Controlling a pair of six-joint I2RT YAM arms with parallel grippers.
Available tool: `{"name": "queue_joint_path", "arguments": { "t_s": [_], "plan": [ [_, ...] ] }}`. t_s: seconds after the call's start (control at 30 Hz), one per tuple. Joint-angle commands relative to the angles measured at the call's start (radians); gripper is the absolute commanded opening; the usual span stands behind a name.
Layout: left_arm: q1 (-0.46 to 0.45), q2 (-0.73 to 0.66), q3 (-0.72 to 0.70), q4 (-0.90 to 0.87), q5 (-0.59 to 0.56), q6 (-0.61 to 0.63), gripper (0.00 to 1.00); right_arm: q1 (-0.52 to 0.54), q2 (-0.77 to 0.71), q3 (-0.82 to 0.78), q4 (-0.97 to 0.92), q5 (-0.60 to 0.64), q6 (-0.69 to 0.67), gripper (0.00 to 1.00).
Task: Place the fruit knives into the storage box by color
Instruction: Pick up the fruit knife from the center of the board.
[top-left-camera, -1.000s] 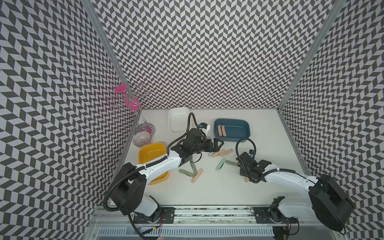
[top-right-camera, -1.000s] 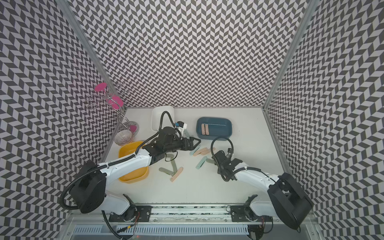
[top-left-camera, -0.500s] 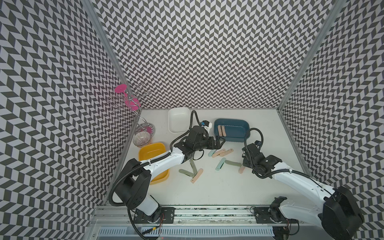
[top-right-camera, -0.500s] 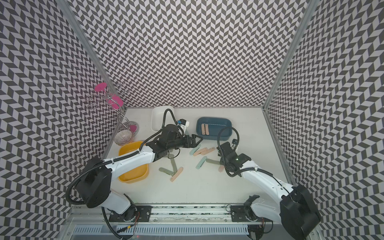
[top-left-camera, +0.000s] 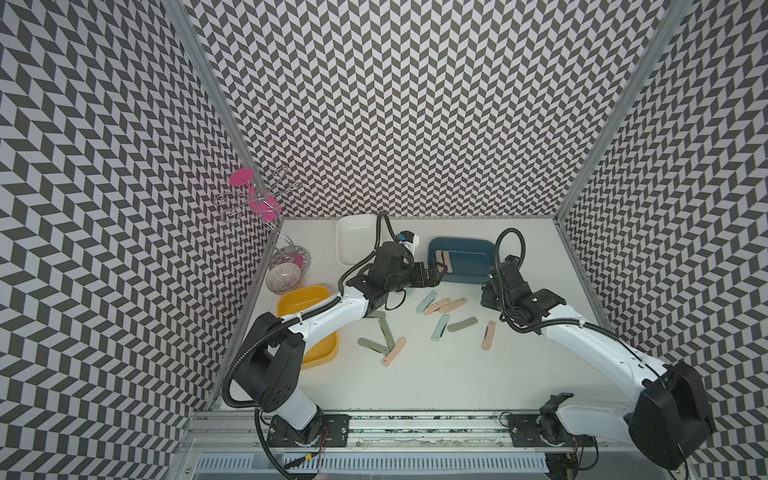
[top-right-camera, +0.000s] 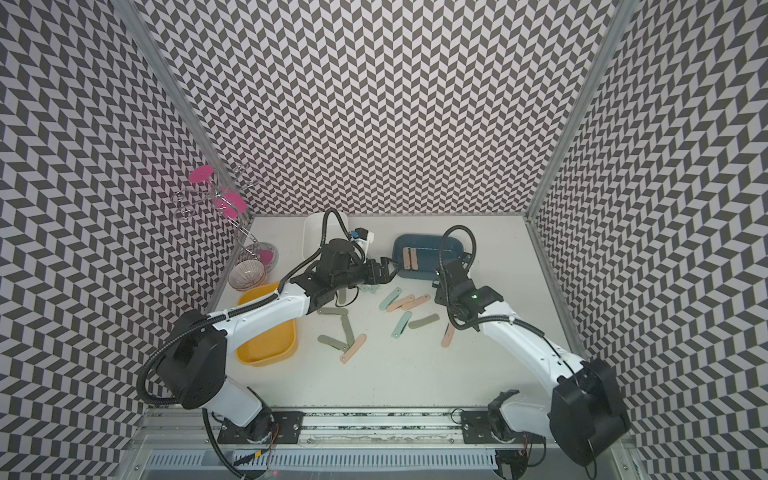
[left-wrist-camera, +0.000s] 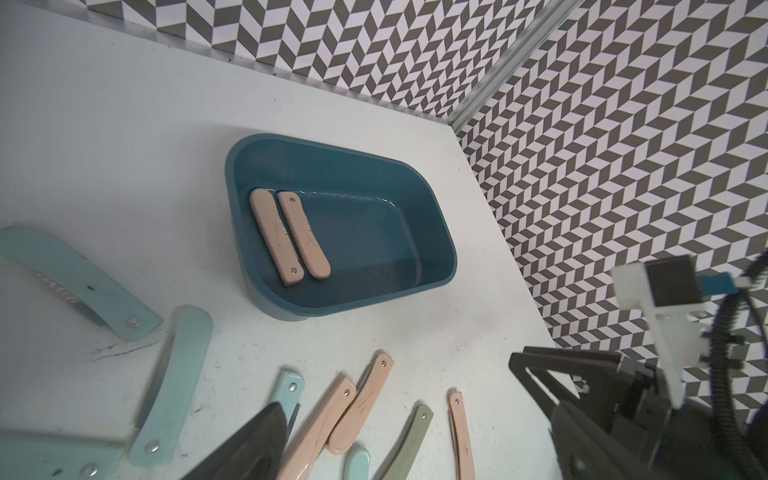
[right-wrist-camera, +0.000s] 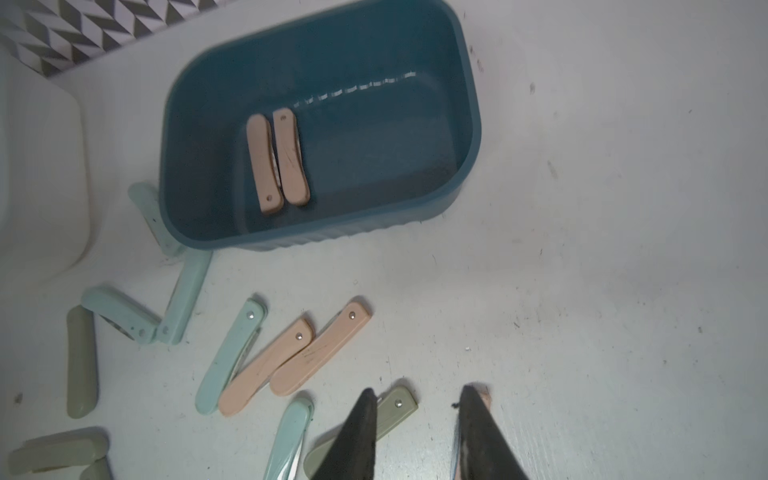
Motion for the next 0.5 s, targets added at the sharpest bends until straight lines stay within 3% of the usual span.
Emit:
{"name": "queue_joint_path", "arguments": {
  "t_s": [0.0,0.2,0.47],
  "plan": [
    [0.01,-0.052,-0.019,-0.002,0.006,0.012,1.0,0.011,-0.014,-0.089,-0.019,-0.053,0.046,0.38],
    [0.014,-0.072,-0.056,0.016,0.021,0.0,1.0,0.069,-0.072,-0.262,0.026,-0.1,0.163,0.61],
    [0.014,-0.082,-0.076,0.035,0.033,-0.011,1.0,0.135,0.006,-0.279,0.07,-0.082,0.227,0.62]
  ]
}}
